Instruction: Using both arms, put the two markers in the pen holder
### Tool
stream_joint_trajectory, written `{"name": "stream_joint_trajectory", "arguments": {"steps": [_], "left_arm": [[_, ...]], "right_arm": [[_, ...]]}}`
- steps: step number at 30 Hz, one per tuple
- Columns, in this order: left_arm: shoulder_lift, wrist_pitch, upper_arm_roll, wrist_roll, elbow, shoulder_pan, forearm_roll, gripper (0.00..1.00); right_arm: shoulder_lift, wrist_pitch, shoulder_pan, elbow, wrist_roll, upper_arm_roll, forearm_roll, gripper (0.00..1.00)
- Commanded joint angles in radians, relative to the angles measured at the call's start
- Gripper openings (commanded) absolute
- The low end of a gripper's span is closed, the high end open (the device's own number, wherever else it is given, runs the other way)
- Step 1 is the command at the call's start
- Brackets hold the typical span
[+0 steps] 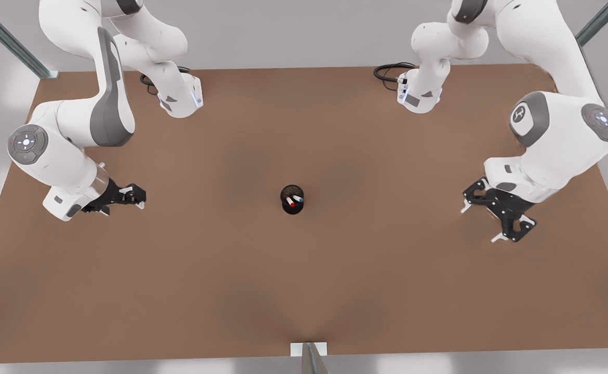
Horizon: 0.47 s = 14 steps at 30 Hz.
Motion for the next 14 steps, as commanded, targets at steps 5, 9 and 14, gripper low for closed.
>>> {"name": "stream_joint_trajectory", "arguments": {"steps": [5, 9, 14], "left_arm": [[-0.024, -0.397, -0.081, -0.932, -0.012, 0.019, 0.228, 1.00], [-0.016, -0.351, -0.090, -1.001, 0.021, 0.014, 0.228, 1.00], [-0.016, -0.321, -0.088, -1.000, 0.029, 0.004, 0.228, 1.00]], "right_arm": [[-0.001, 0.000, 0.001, 0.001, -0.040, 0.000, 0.002, 1.00], [-0.003, -0.002, 0.001, 0.001, -0.040, 0.000, 0.002, 1.00], [-0.003, 0.000, 0.000, 0.001, -0.040, 0.000, 0.002, 1.00]]}}
